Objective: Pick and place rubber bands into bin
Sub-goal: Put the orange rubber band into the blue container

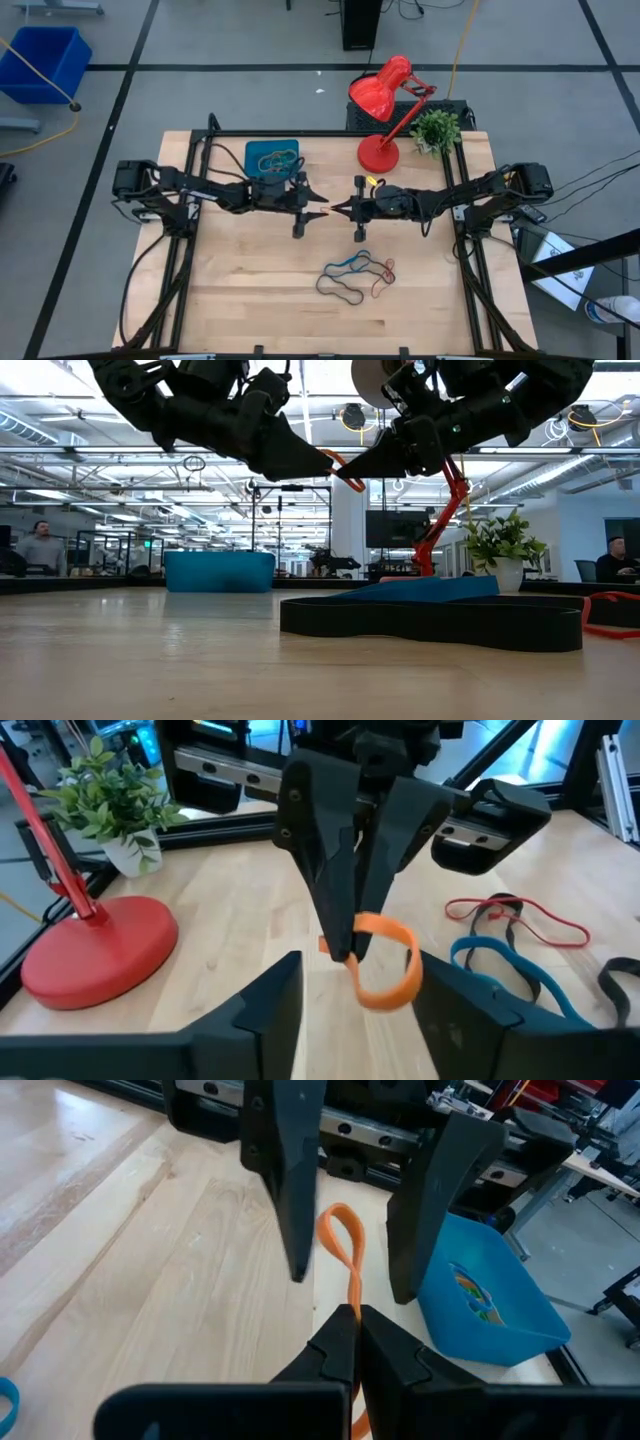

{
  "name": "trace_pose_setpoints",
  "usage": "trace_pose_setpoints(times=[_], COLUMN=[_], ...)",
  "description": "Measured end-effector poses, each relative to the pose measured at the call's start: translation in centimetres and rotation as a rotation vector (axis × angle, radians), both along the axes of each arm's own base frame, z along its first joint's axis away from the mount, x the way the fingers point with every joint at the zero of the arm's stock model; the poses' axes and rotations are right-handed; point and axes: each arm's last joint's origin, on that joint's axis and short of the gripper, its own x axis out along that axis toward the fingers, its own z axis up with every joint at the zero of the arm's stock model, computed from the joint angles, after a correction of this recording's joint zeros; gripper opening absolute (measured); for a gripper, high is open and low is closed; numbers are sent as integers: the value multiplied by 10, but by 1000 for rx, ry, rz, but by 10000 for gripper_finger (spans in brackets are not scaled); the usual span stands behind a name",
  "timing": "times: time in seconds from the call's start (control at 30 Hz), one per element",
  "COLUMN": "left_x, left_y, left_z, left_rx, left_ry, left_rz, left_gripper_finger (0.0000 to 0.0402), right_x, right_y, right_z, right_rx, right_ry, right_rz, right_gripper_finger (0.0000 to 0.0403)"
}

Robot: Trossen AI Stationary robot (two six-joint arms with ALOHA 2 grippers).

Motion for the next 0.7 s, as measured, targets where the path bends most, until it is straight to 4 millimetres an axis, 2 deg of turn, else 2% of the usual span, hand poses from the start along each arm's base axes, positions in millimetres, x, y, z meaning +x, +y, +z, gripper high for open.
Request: trace_pose_setpoints(times=[0.43,0.7], left_x=[0,0], left_y=[0,0], left_z=[1,1], left_rx=[6,6], left_ry=[-10,-13], left_rz=[-2,-2], left_gripper_finger=[12,7], right_x=[0,0], right_y=[0,0], right_z=[0,1], right_rx=[0,0], right_ry=[0,-9], right_rz=[-1,0], right_gripper_finger=[0,18])
